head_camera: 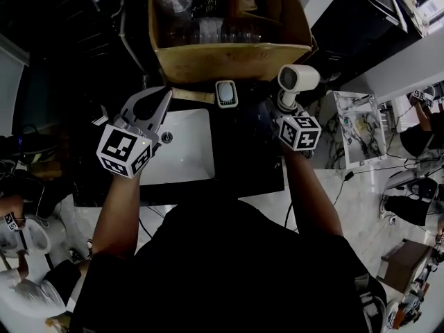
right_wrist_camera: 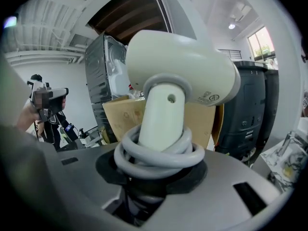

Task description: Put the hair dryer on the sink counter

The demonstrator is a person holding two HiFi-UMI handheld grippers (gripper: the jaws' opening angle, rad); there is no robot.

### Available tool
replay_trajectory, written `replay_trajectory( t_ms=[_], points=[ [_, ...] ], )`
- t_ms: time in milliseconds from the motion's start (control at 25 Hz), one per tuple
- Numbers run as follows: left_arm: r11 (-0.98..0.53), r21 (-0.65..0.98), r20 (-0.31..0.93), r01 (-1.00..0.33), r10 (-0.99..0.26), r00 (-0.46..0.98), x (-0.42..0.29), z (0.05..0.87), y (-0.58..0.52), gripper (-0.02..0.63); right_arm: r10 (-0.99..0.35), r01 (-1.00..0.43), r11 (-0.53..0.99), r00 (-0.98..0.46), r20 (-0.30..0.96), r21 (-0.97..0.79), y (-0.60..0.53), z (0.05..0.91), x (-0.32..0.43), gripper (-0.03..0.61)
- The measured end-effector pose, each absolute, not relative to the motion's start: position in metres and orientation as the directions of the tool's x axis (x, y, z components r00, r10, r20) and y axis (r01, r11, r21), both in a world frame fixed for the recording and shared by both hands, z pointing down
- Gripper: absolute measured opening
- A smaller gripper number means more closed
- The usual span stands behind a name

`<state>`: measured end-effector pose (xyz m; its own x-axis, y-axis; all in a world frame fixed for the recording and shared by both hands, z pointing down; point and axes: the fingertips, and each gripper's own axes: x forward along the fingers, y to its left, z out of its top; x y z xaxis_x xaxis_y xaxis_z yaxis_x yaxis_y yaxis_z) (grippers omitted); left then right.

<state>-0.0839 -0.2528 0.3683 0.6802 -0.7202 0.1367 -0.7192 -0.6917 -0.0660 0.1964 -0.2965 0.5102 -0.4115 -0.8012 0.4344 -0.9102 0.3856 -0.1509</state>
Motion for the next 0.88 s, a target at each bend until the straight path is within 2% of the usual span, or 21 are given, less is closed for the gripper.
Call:
replay_trajectory(
  t_ms=[200,880],
  points=[
    [-0.682,-0.054,0.15,-0.73,-0.728,0.669,-0.09,0.379,-0.25,0.014,-0.755,-0.907,0.379,-0.418,0.505,-0.185,-0.301,0.554,0.19,0.17],
    [-0.685,-0.015,0.182,-0.728,-0.718,0.672,-0.091,0.406,-0.246,0.014,-0.522,-0.926,0.356,-0.311,0.794,-0.129,-0.292,0.697,0.186,0.169]
  ],
)
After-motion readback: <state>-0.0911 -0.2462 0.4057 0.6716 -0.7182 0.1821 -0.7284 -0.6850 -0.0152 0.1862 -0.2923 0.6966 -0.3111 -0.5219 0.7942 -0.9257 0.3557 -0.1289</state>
